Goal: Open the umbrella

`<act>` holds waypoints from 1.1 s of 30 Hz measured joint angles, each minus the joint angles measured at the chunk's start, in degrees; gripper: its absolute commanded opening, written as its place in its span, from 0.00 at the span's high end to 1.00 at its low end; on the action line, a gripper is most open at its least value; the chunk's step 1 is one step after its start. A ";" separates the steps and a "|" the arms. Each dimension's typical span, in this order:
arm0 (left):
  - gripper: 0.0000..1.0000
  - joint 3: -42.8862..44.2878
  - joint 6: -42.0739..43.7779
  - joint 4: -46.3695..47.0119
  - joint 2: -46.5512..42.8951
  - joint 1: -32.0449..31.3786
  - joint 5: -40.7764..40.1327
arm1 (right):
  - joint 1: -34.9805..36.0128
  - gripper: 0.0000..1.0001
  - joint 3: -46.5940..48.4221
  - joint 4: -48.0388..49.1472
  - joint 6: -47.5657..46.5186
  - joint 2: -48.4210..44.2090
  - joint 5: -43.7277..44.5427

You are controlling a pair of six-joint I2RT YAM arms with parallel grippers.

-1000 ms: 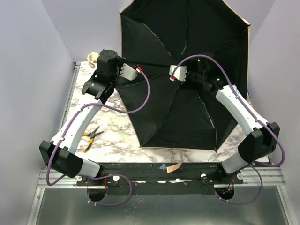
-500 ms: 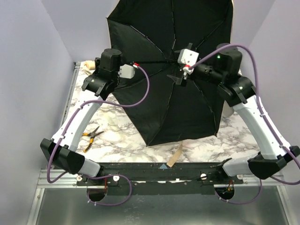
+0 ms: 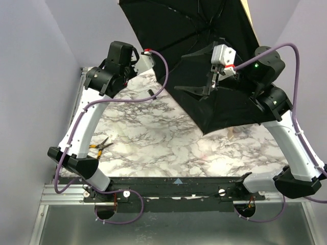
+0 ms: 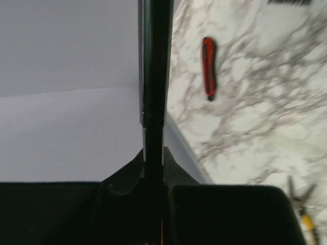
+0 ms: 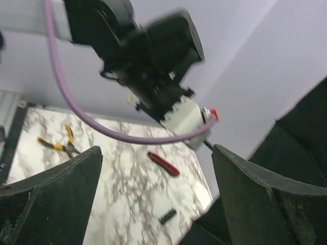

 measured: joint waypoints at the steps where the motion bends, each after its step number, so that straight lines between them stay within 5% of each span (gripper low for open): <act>1: 1.00 0.57 -2.86 -0.76 0.00 -0.02 1.62 | 0.98 0.09 1.33 -0.48 0.11 0.35 -0.33; 9: 1.00 -4.20 -25.40 0.70 -1.55 -0.66 13.51 | 9.53 0.10 0.70 -7.43 -5.77 -1.44 -0.66; 18: 1.00 -34.27 -42.45 18.43 -12.41 -0.66 24.17 | 19.06 0.10 -8.81 -18.49 -21.27 -3.63 3.06; 25: 1.00 -58.01 -50.71 41.24 -20.02 -1.03 26.40 | 20.33 0.10 -26.91 -19.82 -22.10 -11.87 9.11; 33: 1.00 -63.52 -61.81 49.33 -19.04 -0.90 30.60 | 20.33 0.10 -37.44 -20.06 -21.24 -19.15 15.96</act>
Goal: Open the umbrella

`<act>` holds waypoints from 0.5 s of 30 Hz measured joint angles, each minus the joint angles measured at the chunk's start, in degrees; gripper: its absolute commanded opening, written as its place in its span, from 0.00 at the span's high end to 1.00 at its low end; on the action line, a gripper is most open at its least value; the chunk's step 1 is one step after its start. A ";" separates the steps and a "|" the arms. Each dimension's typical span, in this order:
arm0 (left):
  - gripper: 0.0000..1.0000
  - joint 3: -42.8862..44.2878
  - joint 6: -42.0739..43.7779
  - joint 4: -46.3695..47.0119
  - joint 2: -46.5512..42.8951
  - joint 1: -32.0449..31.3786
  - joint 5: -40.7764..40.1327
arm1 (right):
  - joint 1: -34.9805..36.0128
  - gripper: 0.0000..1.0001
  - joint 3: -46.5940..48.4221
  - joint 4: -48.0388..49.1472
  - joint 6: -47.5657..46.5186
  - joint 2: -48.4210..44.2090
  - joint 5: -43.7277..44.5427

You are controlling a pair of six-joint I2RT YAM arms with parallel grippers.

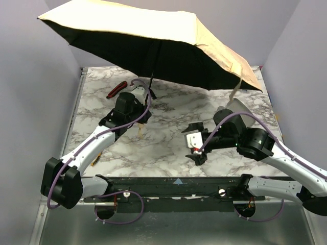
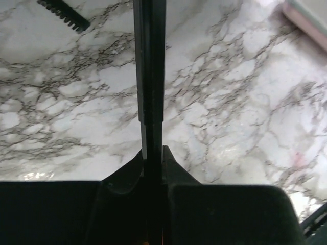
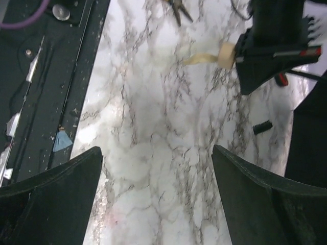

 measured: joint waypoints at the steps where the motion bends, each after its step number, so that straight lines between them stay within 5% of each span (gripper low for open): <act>1: 0.99 -0.37 -1.20 0.74 0.00 0.00 0.57 | 0.00 0.10 -1.33 -0.07 0.00 -0.72 0.57; 6: 0.55 -1.92 -3.28 3.41 -0.09 0.00 2.10 | 0.00 0.09 -8.00 -0.22 0.09 -3.41 3.52; 10: 0.32 -4.79 -0.61 3.91 -1.99 0.00 2.71 | 0.00 0.09 -11.37 0.00 0.26 -4.96 5.62; 15: 0.21 -8.66 7.96 0.28 -8.79 0.44 2.71 | -0.07 0.09 -16.41 2.12 0.92 -7.19 8.57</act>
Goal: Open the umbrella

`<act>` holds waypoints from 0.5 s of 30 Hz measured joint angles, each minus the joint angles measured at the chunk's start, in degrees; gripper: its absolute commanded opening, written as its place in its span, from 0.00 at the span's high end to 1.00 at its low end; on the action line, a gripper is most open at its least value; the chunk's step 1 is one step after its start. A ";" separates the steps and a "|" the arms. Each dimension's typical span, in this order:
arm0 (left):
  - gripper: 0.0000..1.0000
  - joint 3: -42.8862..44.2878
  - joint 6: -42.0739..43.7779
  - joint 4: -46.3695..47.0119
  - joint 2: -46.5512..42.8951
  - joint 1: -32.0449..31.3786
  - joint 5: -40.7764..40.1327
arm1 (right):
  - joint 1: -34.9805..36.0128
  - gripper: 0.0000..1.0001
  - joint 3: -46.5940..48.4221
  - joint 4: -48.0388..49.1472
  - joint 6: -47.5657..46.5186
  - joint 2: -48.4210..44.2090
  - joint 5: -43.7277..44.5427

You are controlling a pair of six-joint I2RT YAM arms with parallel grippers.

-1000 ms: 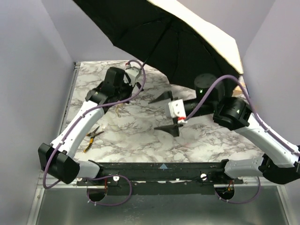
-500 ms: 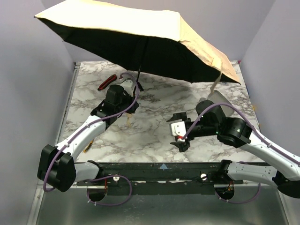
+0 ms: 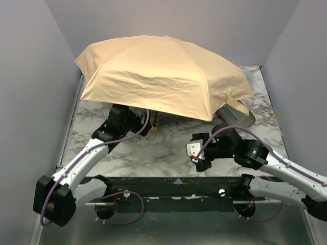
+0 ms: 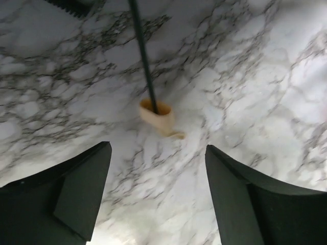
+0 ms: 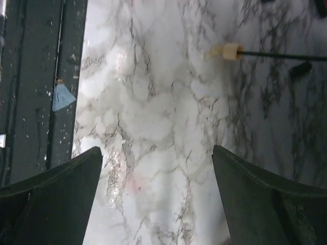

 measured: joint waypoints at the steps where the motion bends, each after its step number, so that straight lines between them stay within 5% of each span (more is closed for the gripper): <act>1: 0.19 -0.57 1.99 -1.07 -1.42 0.28 -0.02 | 0.00 0.09 -1.49 0.55 0.22 -0.61 0.61; 11: 0.12 -8.92 23.58 -15.87 -14.82 2.49 -2.16 | -0.11 0.08 -18.73 3.58 0.98 -8.35 7.67; 15: 0.02 -9.25 29.27 -21.97 -18.40 2.51 -2.78 | -0.70 0.08 -20.70 5.70 1.11 -9.73 10.27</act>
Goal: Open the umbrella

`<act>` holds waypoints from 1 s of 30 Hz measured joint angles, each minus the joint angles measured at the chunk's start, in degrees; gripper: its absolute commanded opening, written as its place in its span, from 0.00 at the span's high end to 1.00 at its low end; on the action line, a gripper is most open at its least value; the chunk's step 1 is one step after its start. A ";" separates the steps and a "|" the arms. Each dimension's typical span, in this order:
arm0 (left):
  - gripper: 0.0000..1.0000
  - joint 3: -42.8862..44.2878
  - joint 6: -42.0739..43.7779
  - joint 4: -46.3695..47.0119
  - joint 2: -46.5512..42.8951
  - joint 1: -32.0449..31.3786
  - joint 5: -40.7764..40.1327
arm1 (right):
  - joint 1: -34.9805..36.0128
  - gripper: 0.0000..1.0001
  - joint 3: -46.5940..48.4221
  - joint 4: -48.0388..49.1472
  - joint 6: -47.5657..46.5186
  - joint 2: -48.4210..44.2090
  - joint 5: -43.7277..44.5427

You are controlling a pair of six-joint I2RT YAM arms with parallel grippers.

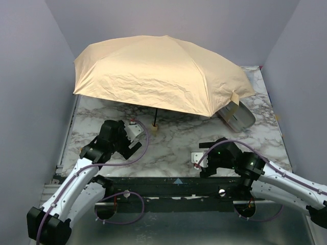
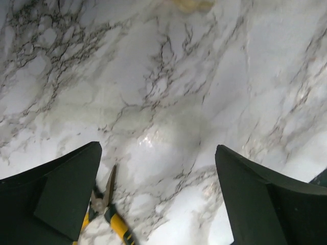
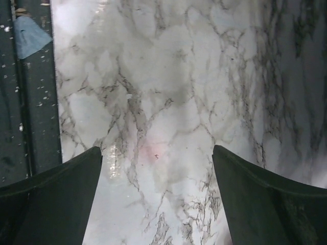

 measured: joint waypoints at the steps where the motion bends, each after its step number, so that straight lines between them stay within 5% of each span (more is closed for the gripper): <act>1: 0.02 0.17 1.22 -1.49 -0.59 0.20 -0.24 | -0.46 0.08 -0.26 0.50 0.00 -0.55 0.55; 7: 0.02 0.70 6.23 -8.35 -3.93 3.21 -2.47 | -7.96 0.08 -1.14 3.06 1.57 -3.91 3.30; 13: 0.02 0.59 4.50 -8.66 -10.32 5.81 -12.96 | -19.52 0.08 -1.44 3.61 2.71 -8.74 6.36; 30: 0.02 -19.56 10.73 7.85 -38.07 6.49 -38.69 | -42.84 0.07 -5.14 2.23 0.37 -22.32 10.84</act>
